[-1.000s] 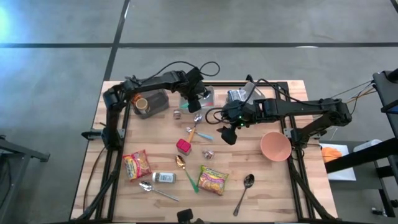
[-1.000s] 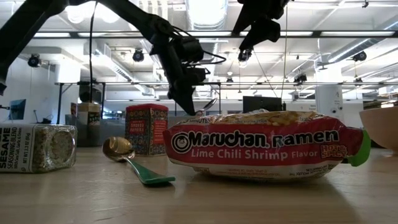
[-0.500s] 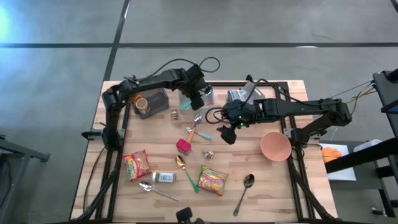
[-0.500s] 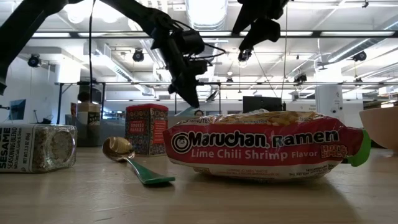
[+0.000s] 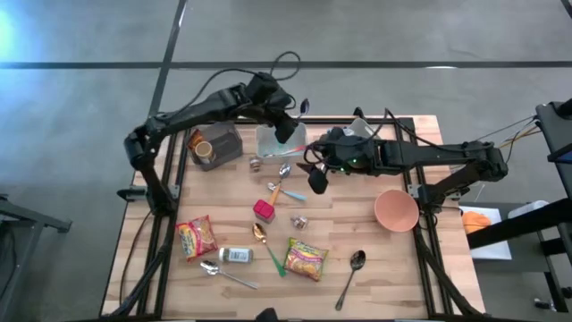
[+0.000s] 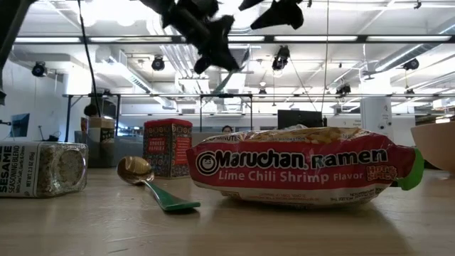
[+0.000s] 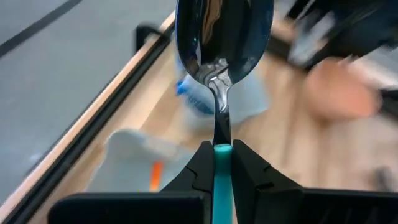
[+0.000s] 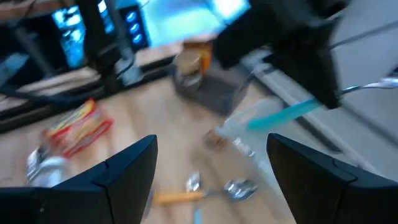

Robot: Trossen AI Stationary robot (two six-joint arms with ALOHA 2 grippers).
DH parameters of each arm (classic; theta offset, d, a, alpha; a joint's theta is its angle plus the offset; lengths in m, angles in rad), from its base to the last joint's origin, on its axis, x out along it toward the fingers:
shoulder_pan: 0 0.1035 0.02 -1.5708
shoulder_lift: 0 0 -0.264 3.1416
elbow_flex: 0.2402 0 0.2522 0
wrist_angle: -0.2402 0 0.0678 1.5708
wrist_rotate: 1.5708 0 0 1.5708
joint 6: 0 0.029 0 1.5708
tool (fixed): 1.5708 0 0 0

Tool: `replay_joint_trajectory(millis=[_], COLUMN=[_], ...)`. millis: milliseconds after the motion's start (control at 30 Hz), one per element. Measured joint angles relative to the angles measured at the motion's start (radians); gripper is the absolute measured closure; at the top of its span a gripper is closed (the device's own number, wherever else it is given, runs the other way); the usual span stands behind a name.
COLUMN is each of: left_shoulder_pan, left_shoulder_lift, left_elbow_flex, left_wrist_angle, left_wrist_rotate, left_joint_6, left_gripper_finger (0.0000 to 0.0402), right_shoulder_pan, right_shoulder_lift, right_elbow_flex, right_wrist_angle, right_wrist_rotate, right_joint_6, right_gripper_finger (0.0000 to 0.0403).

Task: Pick & Place Food Item
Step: Put the big blue spoon into the left gray bin

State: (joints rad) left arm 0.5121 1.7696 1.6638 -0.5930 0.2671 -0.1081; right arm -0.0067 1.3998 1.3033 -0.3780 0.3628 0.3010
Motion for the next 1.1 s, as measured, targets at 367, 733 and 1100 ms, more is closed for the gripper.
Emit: replay_joint_trajectory(millis=[367,733,1100], left_shoulder_pan=[-0.035,-0.099,-0.106], left_shoulder_lift=[-0.115,-0.137,-0.197], left_elbow_flex=[-0.001,-0.002,-0.002], left_wrist_angle=[0.082,0.124,0.189], left_wrist_rotate=[0.127,0.152,0.111], left_joint_6=[-0.058,-0.084,-0.162], left_gripper_finger=[0.0382,0.0382,0.0382], right_shoulder_pan=[-0.030,-0.111,-0.181], right_shoulder_lift=[-0.026,-0.040,-0.098], right_elbow_flex=[0.000,-0.050,-0.076], right_wrist_angle=[0.018,0.149,0.154], right_wrist_rotate=[0.107,-0.155,-0.239], right_joint_6=[-0.025,-0.038,-0.152], right_gripper_finger=[0.0101,0.0101,0.0101])
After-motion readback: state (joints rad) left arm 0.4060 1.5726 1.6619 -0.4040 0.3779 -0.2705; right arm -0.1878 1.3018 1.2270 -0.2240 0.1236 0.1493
